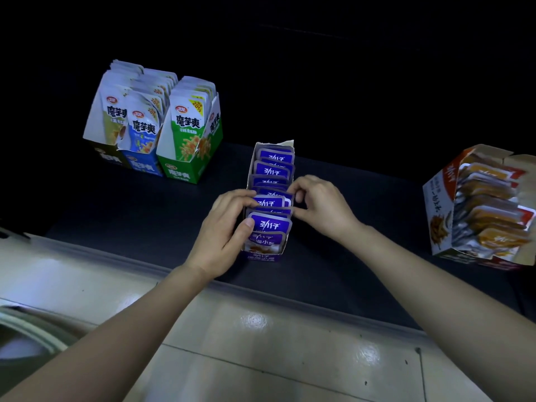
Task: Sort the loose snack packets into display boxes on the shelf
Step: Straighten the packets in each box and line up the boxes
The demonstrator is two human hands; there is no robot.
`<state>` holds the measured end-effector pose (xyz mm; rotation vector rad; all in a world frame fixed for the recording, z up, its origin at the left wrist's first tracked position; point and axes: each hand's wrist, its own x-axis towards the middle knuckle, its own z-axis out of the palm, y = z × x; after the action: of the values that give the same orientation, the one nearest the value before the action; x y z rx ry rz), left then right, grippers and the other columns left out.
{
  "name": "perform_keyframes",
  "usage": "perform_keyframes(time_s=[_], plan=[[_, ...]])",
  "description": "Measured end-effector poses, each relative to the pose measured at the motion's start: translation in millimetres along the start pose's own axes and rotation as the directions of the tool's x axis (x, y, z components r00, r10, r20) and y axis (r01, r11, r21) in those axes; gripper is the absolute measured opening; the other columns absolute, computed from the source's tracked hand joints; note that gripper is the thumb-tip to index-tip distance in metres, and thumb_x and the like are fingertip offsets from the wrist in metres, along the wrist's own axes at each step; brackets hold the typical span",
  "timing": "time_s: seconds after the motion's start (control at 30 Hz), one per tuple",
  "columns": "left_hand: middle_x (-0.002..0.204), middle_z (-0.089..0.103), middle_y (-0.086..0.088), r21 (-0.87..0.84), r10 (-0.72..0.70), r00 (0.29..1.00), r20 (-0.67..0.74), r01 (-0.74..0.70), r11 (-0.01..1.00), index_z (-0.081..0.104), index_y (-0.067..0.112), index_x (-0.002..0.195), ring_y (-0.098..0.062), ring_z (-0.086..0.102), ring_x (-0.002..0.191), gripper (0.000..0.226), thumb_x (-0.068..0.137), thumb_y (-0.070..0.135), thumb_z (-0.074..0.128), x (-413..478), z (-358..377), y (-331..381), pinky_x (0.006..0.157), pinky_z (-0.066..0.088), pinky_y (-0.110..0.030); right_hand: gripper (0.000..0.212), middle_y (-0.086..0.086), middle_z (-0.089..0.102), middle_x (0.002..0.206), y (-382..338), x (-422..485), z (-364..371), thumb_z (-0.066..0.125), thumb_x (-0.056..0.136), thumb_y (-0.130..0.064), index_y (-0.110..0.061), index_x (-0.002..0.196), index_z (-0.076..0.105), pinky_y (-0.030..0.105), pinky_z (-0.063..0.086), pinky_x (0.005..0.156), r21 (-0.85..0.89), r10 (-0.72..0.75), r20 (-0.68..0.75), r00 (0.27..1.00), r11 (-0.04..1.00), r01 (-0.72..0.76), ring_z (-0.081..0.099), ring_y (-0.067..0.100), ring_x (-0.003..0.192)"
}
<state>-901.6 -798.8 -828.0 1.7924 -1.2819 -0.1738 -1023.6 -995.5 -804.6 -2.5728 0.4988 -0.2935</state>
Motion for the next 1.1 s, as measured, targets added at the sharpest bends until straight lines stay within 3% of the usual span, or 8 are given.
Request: perform_keyframes(time_s=[0.13, 0.3, 0.47, 0.6, 0.73, 0.9, 1.0, 1.1], plan=[[0.131, 0.05, 0.001, -0.007, 0.01, 1.0, 0.006, -0.01, 1.0, 0.057, 0.009, 0.113, -0.013, 0.047, 0.121, 0.042, 0.097, 0.042, 0.037, -1, 1, 0, 0.098, 0.036, -0.017, 0.033, 0.0, 0.057, 0.107, -4, 7, 2, 0.076, 0.082, -0.021, -0.014, 0.113, 0.067, 0.03, 0.05, 0.079, 0.02, -0.036, 0.088, 0.995, 0.999, 0.035, 0.055, 0.01, 0.096], [0.134, 0.045, 0.002, -0.052, 0.016, 1.0, 0.016, -0.015, 0.999, 0.055, 0.009, 0.116, -0.016, 0.046, 0.124, 0.052, 0.099, 0.053, 0.034, -1, 1, -2, 0.096, 0.04, -0.016, 0.019, -0.005, 0.061, 0.101, -2, 19, -5, 0.073, 0.085, -0.018, -0.009, 0.102, 0.072, 0.016, 0.044, 0.07, 0.076, -0.057, 0.172, 0.983, 0.996, 0.044, 0.054, 0.002, 0.083], [0.143, 0.03, 0.006, -0.127, 0.04, 0.999, -0.004, -0.04, 0.991, 0.056, 0.005, 0.117, -0.007, 0.039, 0.131, 0.054, 0.1, 0.052, 0.035, 1, 2, 1, 0.095, 0.038, -0.008, 0.022, 0.002, 0.065, 0.106, -5, 21, -9, 0.071, 0.087, -0.02, -0.008, 0.105, 0.072, 0.026, 0.05, 0.08, 0.063, -0.147, -0.051, 0.988, 0.987, 0.15, 0.06, 0.01, 0.1], [0.149, 0.03, 0.002, -0.118, 0.027, 0.999, 0.029, -0.023, 0.993, 0.057, 0.007, 0.119, -0.012, 0.038, 0.136, 0.055, 0.1, 0.052, 0.031, 0, 4, 1, 0.101, 0.038, -0.015, 0.022, 0.002, 0.062, 0.105, -4, 8, 5, 0.07, 0.087, -0.017, -0.006, 0.106, 0.071, 0.024, 0.05, 0.075, 0.062, -0.183, -0.094, 0.979, 0.98, 0.19, 0.058, 0.01, 0.098], [0.153, 0.036, 0.006, -0.043, 0.012, 0.999, 0.044, -0.01, 0.999, 0.057, 0.012, 0.121, -0.014, 0.038, 0.138, 0.046, 0.099, 0.044, 0.032, -1, 3, 1, 0.107, 0.038, -0.033, 0.025, 0.001, 0.058, 0.111, -2, 10, -2, 0.067, 0.089, -0.015, -0.007, 0.112, 0.069, 0.008, 0.042, 0.078, 0.165, -0.117, 0.026, 0.993, 0.98, 0.111, 0.054, 0.007, 0.104], [0.157, 0.03, 0.007, -0.099, 0.016, 0.998, 0.066, -0.009, 0.995, 0.057, 0.011, 0.119, -0.015, 0.034, 0.141, 0.043, 0.1, 0.043, 0.034, 3, 3, 4, 0.108, 0.036, -0.029, 0.028, -0.001, 0.061, 0.12, -4, 5, -5, 0.06, 0.094, -0.008, -0.011, 0.122, 0.064, 0.02, 0.053, 0.088, 0.435, -0.026, 0.134, 0.991, 0.9, -0.035, 0.059, 0.013, 0.113], [0.158, 0.027, 0.008, -0.184, -0.035, 0.998, 0.057, 0.045, 0.982, 0.055, 0.01, 0.121, -0.011, 0.033, 0.142, 0.043, 0.099, 0.042, 0.035, 4, 9, 9, 0.106, 0.041, -0.031, 0.023, 0.004, 0.067, 0.118, -4, 0, -5, 0.058, 0.095, -0.008, -0.014, 0.117, 0.066, 0.035, 0.057, 0.087, 0.601, 0.084, 0.116, 0.99, 0.787, -0.137, 0.064, 0.017, 0.11], [0.158, 0.026, 0.008, -0.241, -0.047, 0.997, 0.055, 0.059, 0.969, 0.053, 0.009, 0.122, -0.009, 0.036, 0.14, 0.043, 0.1, 0.041, 0.036, 3, 13, 11, 0.101, 0.047, -0.034, 0.015, 0.006, 0.068, 0.114, -3, -6, -2, 0.059, 0.095, -0.01, -0.014, 0.108, 0.067, 0.035, 0.059, 0.082, 0.659, 0.133, 0.115, 0.984, 0.731, -0.176, 0.066, 0.018, 0.107]])
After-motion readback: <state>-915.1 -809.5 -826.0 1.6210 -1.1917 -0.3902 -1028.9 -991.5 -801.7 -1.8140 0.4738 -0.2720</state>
